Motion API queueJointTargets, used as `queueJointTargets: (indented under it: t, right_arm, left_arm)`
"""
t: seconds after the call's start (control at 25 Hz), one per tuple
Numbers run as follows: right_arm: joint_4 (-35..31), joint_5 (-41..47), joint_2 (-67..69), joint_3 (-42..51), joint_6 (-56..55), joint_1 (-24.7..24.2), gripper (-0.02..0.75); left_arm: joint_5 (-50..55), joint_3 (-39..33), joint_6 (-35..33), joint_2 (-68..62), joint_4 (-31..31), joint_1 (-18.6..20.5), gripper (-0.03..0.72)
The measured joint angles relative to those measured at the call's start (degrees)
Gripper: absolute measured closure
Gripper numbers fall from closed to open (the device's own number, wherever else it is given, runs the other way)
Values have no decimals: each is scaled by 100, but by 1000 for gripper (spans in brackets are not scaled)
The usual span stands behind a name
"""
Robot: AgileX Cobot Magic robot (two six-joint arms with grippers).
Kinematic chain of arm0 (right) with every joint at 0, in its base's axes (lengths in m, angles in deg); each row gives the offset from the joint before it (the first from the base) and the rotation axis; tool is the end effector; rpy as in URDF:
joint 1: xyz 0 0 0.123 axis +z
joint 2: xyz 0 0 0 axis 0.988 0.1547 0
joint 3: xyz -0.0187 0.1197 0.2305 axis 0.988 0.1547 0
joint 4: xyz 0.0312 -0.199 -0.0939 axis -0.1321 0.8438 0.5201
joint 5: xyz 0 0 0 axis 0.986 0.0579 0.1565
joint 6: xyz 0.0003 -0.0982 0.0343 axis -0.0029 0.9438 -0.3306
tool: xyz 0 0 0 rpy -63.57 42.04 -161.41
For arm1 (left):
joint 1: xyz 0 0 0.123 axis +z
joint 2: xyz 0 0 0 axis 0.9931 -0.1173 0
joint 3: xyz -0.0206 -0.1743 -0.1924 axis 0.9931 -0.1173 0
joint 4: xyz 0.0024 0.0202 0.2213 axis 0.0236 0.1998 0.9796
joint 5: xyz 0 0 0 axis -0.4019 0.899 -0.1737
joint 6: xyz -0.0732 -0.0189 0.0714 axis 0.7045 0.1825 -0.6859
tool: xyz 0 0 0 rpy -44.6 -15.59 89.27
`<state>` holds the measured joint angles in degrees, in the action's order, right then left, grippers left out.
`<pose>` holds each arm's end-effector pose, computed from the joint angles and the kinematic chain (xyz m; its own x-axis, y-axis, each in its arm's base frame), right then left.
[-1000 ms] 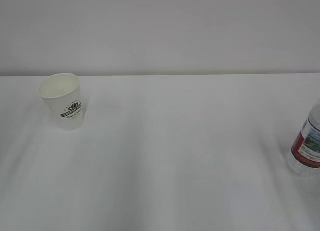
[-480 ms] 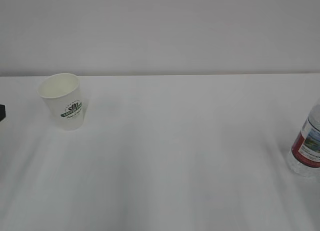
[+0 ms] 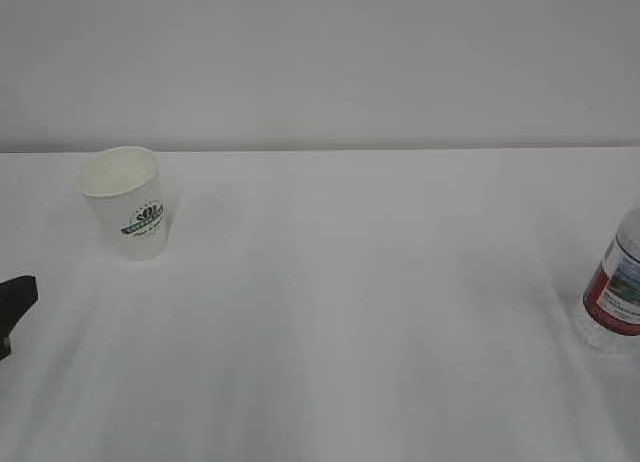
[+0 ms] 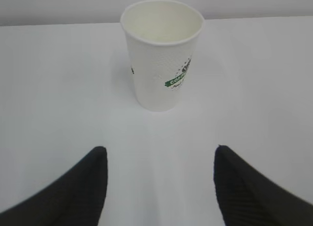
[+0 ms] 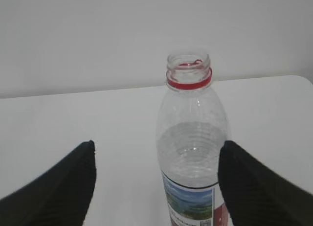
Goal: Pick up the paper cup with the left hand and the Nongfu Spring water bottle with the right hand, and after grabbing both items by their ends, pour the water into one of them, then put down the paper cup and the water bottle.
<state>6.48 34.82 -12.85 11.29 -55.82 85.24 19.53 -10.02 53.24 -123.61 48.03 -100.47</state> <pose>0.1355 0.0078 0.2084 -0.2335 0.0772 -0.9693 -0.0308 0.9958 0.0867 0.1732 -0.0419 0.1669 -0.4070 -0.0301 -0.9129 0.1401 0.9856 -0.0949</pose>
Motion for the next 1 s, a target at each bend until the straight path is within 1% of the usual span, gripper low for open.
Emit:
queueJointTargets:
  t: [0.2, 0.32, 0.56, 0.68, 0.84, 1.0]
  right_arm:
    - [-9, -119, 0, 222, -115, 0, 150]
    - [1, -147, 0, 322, -195, 0, 150]
    - [1, -158, 5, 371, -232, 0, 150]
    - [26, -194, 247, 371, -253, 0, 150]
    - [369, -453, 811, 371, -436, 0, 150]
    - [706, -651, 1266, 371, -598, 0, 150]
  left_arm:
    - [-574, -359, 128, -23, -22, -11, 197]
    - [-737, -517, 223, -23, -22, -11, 202]
    - [-811, -723, 299, -35, 36, -11, 204]
    - [-811, -723, 309, -211, 54, -11, 211]
    - [-905, -723, 354, -626, 107, -11, 213]
    - [-1328, -723, 597, -1064, 331, -11, 219]
